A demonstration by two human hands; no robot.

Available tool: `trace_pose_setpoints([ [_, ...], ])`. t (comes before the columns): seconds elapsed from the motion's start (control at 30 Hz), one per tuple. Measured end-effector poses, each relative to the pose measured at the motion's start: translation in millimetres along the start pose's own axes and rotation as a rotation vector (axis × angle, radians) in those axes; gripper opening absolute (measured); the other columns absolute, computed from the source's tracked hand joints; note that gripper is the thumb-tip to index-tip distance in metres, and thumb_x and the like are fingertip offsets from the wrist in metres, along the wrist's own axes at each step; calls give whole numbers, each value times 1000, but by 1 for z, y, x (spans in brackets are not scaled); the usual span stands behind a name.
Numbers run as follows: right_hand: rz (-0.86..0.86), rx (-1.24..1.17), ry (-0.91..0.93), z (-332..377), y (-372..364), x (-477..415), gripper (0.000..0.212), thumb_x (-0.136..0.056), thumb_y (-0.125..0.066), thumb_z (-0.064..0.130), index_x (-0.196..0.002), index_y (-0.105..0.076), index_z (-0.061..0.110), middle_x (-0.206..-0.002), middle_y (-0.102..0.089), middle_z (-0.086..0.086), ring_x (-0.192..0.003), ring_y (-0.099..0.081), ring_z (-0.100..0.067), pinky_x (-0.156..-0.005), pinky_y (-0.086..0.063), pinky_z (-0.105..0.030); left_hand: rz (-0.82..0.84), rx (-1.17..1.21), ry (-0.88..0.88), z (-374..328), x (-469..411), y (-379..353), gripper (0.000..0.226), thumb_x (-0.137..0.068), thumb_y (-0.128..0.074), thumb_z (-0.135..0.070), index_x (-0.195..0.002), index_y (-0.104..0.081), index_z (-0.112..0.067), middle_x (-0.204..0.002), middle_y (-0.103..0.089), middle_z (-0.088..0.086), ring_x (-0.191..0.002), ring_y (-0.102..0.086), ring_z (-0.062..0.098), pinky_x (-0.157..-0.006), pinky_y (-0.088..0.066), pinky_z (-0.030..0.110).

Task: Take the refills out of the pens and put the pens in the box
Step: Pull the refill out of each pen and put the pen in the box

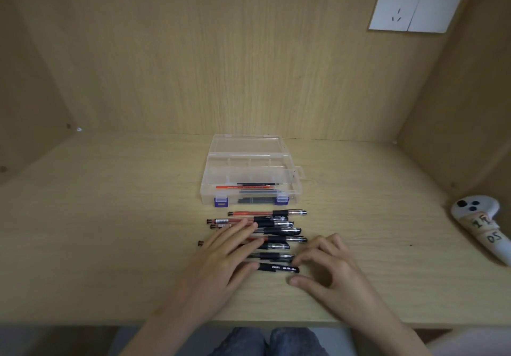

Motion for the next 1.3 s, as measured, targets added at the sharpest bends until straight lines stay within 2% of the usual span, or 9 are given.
trace_pose_setpoints([
  [0.17,-43,-49,-28,5,-3,-13,21,-76,-63,52,-82,-63,32,-84,-56,21,-91,-45,-1,-81,-35,-19,-71,38,-26,-3,-1,9,46,-98,-25,-50,-134,-46,-31,-146,-34,-12,-138,-19,1,-114,-4,20],
  [0.3,-154,-517,-236,-11,7,-41,10,-77,-74,26,-82,-66,26,-76,-63,11,-74,-54,-4,-71,-40,-17,-232,74,-71,-17,-14,33,44,-96,-35,-47,-130,-50,-25,-135,-49,-12,-130,-35,3,-111,-18,23],
  [0.43,-272,-777,-278,-20,7,-65,6,-84,-65,9,-87,-62,13,-71,-63,1,-70,-58,-11,-70,-47,-26,-325,61,-24,-22,-54,46,48,-90,-42,-46,-129,-52,-19,-124,-59,-7,-116,-44,5,-101,-25,21],
  [0.6,-296,-914,-256,-13,1,-80,4,-87,-59,0,-91,-58,0,-74,-63,-6,-70,-61,-15,-69,-50,-20,-365,28,3,-12,-74,31,34,-92,-40,-37,-111,-61,-18,-93,-64,-6,-85,-59,11,-76,-43,23],
  [0.73,-267,-962,-223,-6,-7,-89,6,-88,-57,-1,-92,-57,-5,-77,-60,-13,-69,-61,-13,-66,-51,-19,-440,80,75,2,-67,30,29,-95,-38,-38,-109,-58,-24,-86,-60,-9,-63,-58,10,-49,-47,26],
  [0.93,-302,-990,-153,0,-1,-86,13,-85,-58,5,-95,-56,-5,-68,-56,-10,-62,-59,-8,-62,-47,-14,-511,100,15,4,-67,31,25,-92,-44,-39,-105,-61,-26,-89,-68,-13,-71,-64,7,-54,-51,27],
  [1.03,-319,-974,-162,0,0,-88,20,-79,-61,15,-88,-58,-2,-58,-55,1,-54,-53,-6,-57,-44,-13,-512,74,6,2,-68,34,24,-91,-46,-40,-104,-62,-28,-86,-64,-14,-66,-61,5,-49,-47,21],
  [1.13,-316,-930,-168,-4,-1,-89,8,-82,-63,8,-82,-58,1,-55,-55,3,-53,-50,-7,-56,-43,-14,-512,47,1,1,-66,34,27,-90,-46,-41,-103,-64,-25,-86,-65,-14,-68,-61,5,-51,-44,18],
  [1.3,-305,-935,-158,-7,-1,-86,6,-87,-59,2,-88,-59,-4,-60,-58,-1,-56,-53,-8,-59,-45,-16,-467,113,24,3,-65,31,33,-91,-44,-44,-105,-65,-22,-88,-66,-11,-78,-61,6,-62,-48,20],
])
Point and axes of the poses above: each hand's wrist, its own x-axis away from the middle knuckle, its own y-axis out of the back of the hand, z = x × y, the point moved 8 cm from there along -x, towards the middle knuckle
